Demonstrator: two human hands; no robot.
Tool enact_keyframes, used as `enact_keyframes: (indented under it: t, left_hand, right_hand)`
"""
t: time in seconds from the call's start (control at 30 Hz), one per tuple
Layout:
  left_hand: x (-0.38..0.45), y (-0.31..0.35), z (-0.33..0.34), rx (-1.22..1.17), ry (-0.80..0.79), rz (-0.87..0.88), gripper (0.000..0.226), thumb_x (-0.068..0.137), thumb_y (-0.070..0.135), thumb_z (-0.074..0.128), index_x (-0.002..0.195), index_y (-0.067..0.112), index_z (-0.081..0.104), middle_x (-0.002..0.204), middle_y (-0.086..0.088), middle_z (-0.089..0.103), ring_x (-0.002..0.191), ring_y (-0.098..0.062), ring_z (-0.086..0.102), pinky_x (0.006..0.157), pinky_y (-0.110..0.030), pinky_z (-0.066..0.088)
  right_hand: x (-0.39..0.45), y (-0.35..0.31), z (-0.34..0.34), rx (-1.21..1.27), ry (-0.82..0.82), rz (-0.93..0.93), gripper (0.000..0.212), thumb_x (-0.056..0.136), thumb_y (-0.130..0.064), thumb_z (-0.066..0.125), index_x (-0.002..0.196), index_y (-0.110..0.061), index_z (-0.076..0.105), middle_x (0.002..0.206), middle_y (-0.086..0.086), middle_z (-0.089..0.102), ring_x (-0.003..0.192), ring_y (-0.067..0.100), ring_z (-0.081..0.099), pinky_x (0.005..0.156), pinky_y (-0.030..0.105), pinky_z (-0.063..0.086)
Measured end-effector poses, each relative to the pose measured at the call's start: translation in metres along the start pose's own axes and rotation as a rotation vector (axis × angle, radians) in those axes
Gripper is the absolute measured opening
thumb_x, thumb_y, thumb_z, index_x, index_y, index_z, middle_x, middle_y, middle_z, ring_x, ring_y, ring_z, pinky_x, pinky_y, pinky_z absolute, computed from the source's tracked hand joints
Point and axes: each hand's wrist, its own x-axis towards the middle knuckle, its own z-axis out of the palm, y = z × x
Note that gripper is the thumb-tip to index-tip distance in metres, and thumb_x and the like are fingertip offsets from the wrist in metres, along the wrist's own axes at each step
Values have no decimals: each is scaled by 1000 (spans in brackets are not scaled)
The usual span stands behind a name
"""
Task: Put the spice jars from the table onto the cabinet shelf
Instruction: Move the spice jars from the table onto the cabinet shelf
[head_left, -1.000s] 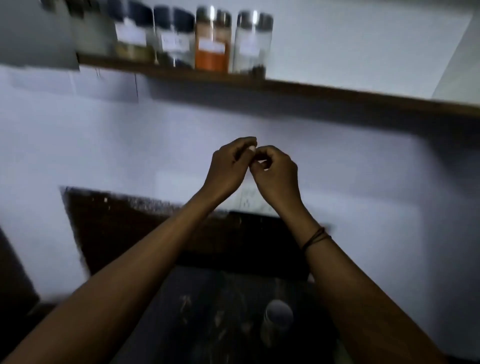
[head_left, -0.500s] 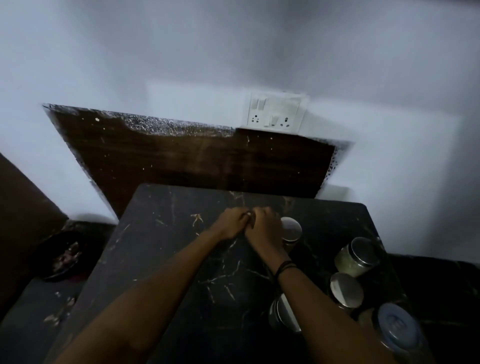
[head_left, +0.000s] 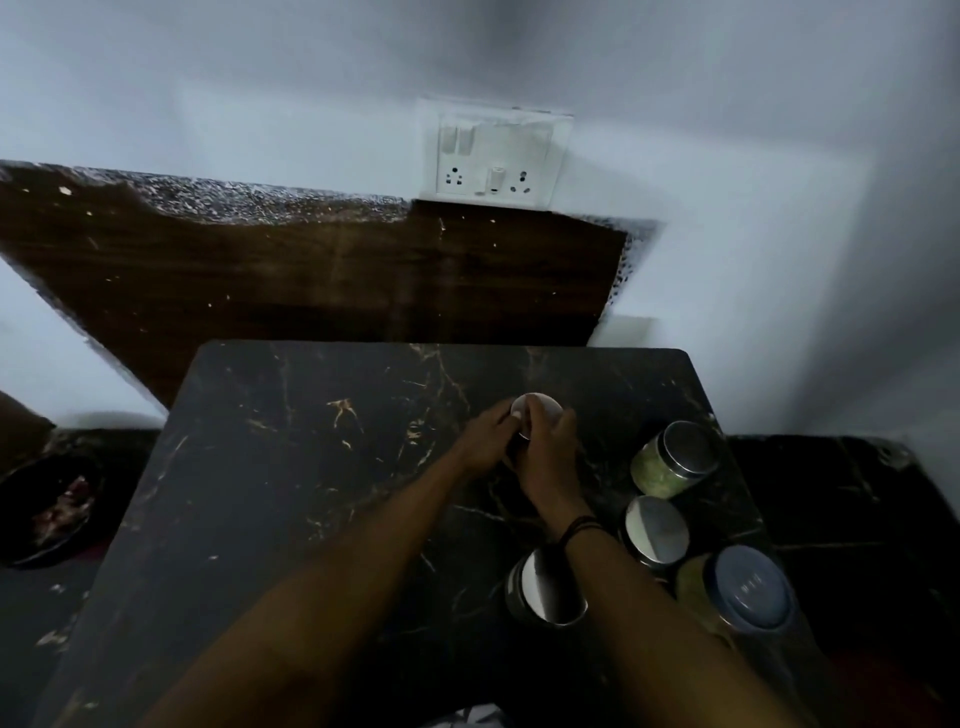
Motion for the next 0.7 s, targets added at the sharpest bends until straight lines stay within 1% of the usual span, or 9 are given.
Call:
enact_keyframes:
  t: [0.07,0.13,0.2,0.27,0.33,0.4,0.5,0.6,0.7]
  left_hand:
    - [-3,3,3,-40,21,-7,37,107,22,33,137,11,52,131,-14,61,118,-26,60,102,-49,49]
    - [-4,4,3,-60,71,-23,37,107,22,33,135,8,52,129,-15,61,115,-26,61,100,-48,50]
    - [-9,7,1,-122,140,-47,38,107,27,34,133,7,52,129,-17,60,115,-27,60,101,-46,50]
    - [-13,12,-3,-179,220,-67,41,106,32,34,128,5,56,122,-19,62,111,-29,61,97,-44,53]
    - [-17,15,-9,-171,333,-53,40,106,31,36,114,2,62,109,-19,65,101,-31,62,89,-44,52]
    - [-21,18,-16,-183,410,-20,37,105,27,41,101,-3,62,97,-21,62,91,-35,60,80,-44,50]
    - [-30,20,-30,-270,367,11,36,101,29,49,101,-6,60,104,-26,63,98,-40,64,80,-43,55]
    - [-47,28,-35,-475,246,29,40,95,41,56,110,4,61,114,-21,66,105,-36,67,85,-44,58]
    - [-64,39,-31,-613,108,-18,52,87,52,61,122,14,61,118,-14,69,105,-27,70,76,-35,60]
  right_hand:
    - [-2,2,-3,17,18,-3,48,89,-24,61,134,-23,43,130,17,39,110,35,51,85,36,47]
    - [-5,1,-3,47,27,0,58,87,-33,67,136,-24,38,136,13,34,113,24,50,89,33,51]
    - [-8,-4,-9,158,68,19,68,81,-38,75,135,-23,37,135,9,33,111,16,46,86,20,48]
    - [-8,-11,-17,263,123,-12,71,76,-33,80,132,-21,39,132,6,40,111,13,46,82,10,41]
    - [-6,-14,-26,399,124,-79,69,74,-25,82,129,-23,41,128,3,48,114,15,52,88,17,46]
    - [-6,-18,-40,536,42,-83,70,74,-27,80,130,-33,38,129,-2,51,115,12,54,91,23,49]
    - [-7,-21,-58,750,-78,-9,67,77,-29,76,130,-40,37,131,-4,53,111,12,60,83,28,55]
    - [-7,-27,-69,1005,-121,60,51,82,-26,66,128,-26,46,123,8,61,100,23,67,72,31,57]
    - [-16,-35,-67,1250,-224,141,42,84,-32,54,121,-11,56,113,16,65,95,30,66,71,40,57]
